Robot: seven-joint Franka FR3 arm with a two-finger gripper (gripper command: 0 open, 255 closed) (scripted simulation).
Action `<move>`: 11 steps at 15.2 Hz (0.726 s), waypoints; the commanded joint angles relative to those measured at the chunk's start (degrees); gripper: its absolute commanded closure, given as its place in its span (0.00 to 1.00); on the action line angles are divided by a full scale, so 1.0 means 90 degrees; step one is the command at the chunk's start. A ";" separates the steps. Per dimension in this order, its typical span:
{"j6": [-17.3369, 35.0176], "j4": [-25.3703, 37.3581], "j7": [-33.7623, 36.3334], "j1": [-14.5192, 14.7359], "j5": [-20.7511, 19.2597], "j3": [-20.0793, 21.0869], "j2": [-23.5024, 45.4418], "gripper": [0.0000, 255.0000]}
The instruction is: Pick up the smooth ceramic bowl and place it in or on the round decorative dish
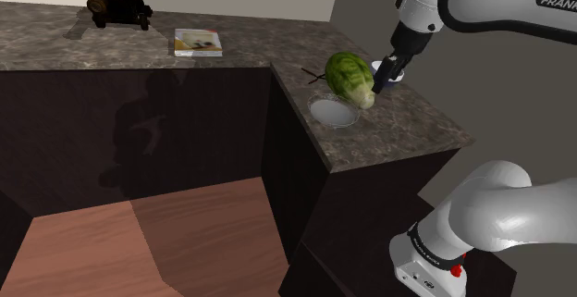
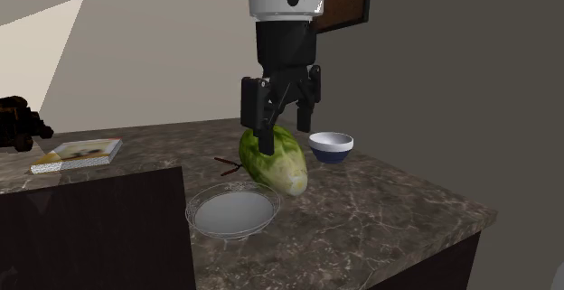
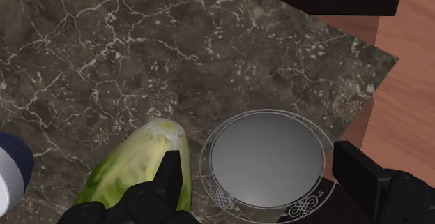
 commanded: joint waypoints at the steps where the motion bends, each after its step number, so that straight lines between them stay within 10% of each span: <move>1: 0.0000 0.0000 0.0000 0.0000 0.0000 0.0000 0.0000 0.00; 11: 0.0992 0.0542 -0.1276 -0.0391 -0.0496 -0.1281 0.1417 0.00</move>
